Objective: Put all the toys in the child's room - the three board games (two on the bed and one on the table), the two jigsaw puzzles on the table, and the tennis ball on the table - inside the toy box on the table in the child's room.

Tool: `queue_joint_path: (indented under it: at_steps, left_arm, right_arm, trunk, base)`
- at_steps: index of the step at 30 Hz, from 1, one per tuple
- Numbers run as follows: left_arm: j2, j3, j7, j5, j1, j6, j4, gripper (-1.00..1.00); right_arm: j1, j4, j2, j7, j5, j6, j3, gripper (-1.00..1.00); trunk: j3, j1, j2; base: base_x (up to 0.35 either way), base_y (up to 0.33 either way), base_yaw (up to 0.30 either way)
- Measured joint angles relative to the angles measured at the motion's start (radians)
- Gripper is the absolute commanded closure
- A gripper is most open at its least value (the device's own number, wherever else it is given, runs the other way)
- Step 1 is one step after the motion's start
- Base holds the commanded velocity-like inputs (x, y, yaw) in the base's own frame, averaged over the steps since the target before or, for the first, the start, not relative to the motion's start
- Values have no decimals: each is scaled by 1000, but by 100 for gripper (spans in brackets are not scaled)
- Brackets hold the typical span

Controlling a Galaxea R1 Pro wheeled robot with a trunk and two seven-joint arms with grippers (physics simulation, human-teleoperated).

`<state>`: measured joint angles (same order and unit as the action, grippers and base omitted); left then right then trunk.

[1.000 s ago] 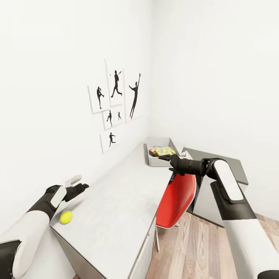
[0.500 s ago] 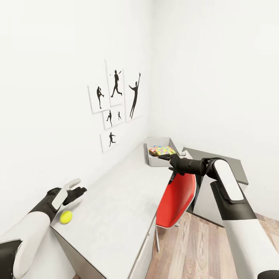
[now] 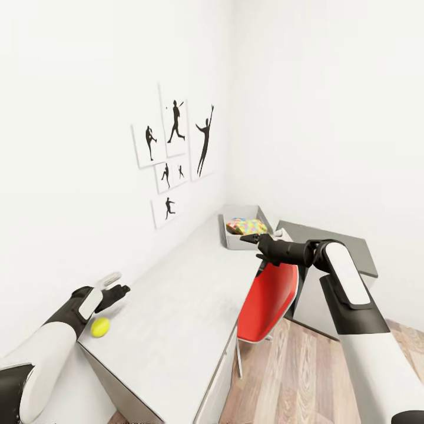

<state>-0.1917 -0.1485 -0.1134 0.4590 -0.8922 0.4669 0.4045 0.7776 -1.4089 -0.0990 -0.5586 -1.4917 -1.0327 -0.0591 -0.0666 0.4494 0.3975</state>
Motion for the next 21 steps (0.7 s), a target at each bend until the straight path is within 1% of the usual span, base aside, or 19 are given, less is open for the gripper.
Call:
queue_joint_path:
  at_steps: [1, 4, 5, 6, 9, 12, 21]
  left_arm:
    - [0, 0, -11, 0, 0, -12, 0, -100]
    - [1, -1, -110, 2, 0, -62, -1, -100]
    - [2, -1, -126, 2, 0, -66, -1, -100]
    - [2, -2, -154, 3, 0, -75, 0, -100]
    - [3, -3, -175, 4, 0, -81, 1, -100]
    - [3, -4, -183, 4, 0, -83, 1, -100]
    - [3, -4, -189, 1, 0, -84, 1, -100]
  right_arm:
    - [0, 0, 0, 0, 0, 0, 0, -100]
    - [2, 1, 0, 0, 0, -1, -1, -100]
    - [2, 2, 0, 0, 0, -1, -1, -100]
    - [3, 2, 0, 0, 0, -2, -1, -100]
    - [4, 2, 0, 0, 0, -3, -3, -100]
    - [5, 2, 0, 0, 0, -5, -3, -100]
    - [7, 3, 0, 0, 0, -5, -5, -100]
  trunk:
    - [-2, 0, 0]
    - [-6, 0, 0]
    - [-8, 0, 0]
    - [-10, 0, 0]
    - [-14, 0, 0]
    - [-19, 0, 0]
    - [-34, 0, 0]
  base:
    - [0, 0, 0]
    - [0, 0, 0]
    - [0, 0, 0]
    - [0, 0, 0]
    - [0, 0, 0]
    - [0, 0, 0]
    - [0, 0, 0]
